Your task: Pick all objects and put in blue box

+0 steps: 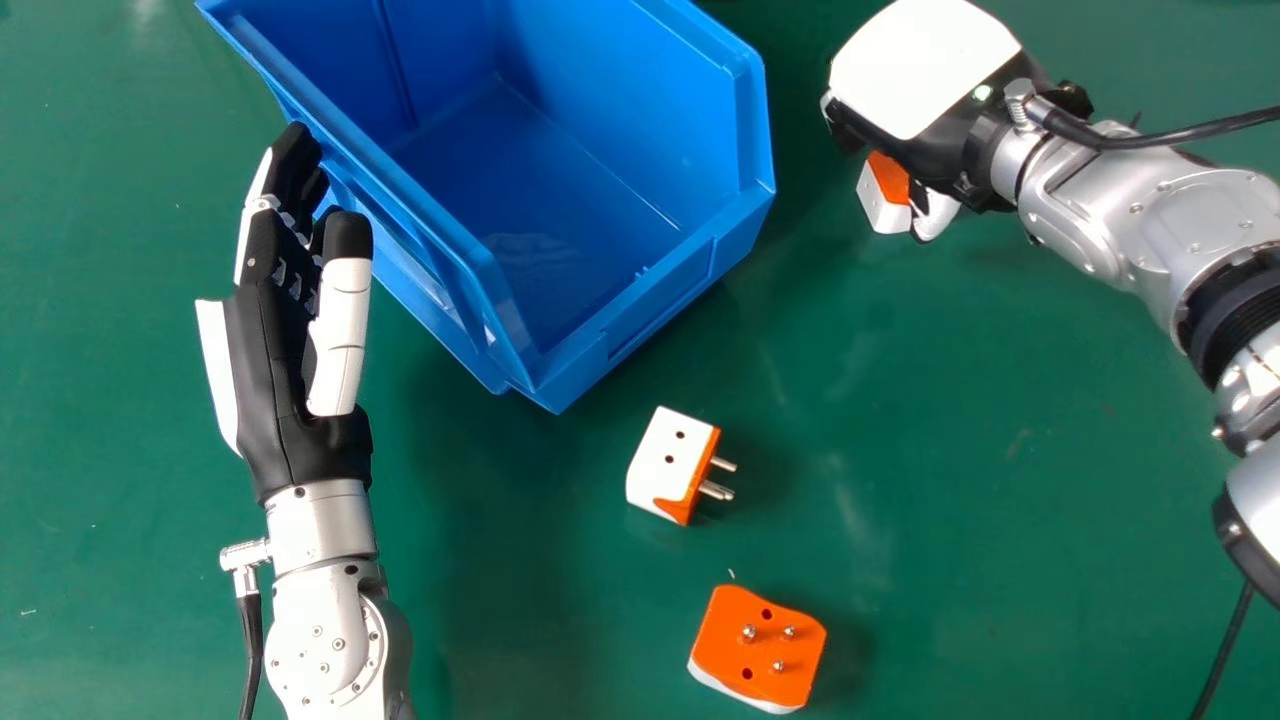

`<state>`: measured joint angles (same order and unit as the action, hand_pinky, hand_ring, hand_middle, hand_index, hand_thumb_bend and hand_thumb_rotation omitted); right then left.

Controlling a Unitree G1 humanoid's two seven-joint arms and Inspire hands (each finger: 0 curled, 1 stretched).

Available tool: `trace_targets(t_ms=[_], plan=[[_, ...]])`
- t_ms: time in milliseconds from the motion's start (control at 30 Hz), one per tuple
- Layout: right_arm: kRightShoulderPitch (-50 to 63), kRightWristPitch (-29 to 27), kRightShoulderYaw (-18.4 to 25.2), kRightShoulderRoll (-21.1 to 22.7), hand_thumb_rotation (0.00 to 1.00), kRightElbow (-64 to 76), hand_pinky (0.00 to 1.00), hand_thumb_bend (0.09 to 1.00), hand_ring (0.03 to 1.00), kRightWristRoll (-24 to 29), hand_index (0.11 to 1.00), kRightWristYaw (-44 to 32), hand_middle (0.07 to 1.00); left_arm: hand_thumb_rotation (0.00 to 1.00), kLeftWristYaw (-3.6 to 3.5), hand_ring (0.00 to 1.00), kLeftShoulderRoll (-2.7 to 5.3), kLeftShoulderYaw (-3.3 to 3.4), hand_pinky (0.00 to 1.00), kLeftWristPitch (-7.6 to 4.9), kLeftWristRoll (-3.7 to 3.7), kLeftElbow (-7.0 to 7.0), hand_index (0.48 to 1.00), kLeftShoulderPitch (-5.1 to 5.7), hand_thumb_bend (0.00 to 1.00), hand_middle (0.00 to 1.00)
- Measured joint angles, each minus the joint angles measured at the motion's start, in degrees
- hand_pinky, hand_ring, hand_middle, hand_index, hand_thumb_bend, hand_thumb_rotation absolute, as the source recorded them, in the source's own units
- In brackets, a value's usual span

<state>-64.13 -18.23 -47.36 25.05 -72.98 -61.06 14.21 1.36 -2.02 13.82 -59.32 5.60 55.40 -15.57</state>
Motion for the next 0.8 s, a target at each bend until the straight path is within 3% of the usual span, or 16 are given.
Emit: trace_targets(t_ms=[200, 433, 800], plan=[[0.0, -0.9, 0.6, 0.2, 0.00, 0.0, 0.36, 0.509, 0.447, 0.3, 0.529, 0.1, 0.552, 0.75, -0.43, 0.92, 0.01, 0.04, 0.90, -0.04, 0.24, 0.05, 0.864, 0.00, 0.80, 0.91], [0.1, -1.1, 0.6, 0.5, 0.00, 0.0, 0.34, 0.504, 0.446, 0.3, 0.516, 1.3, 0.548, 0.75, -0.03, 0.92, -0.01, 0.04, 0.90, -0.04, -0.04, 0.05, 0.864, 0.00, 0.80, 0.91], [0.1, -1.1, 0.6, 0.7, 0.00, 0.0, 0.33, 0.499, 0.447, 0.2, 0.498, 1.3, 0.549, 0.75, -0.28, 0.92, -0.03, 0.04, 0.90, -0.04, 0.03, 0.06, 0.865, 0.00, 0.80, 0.91]])
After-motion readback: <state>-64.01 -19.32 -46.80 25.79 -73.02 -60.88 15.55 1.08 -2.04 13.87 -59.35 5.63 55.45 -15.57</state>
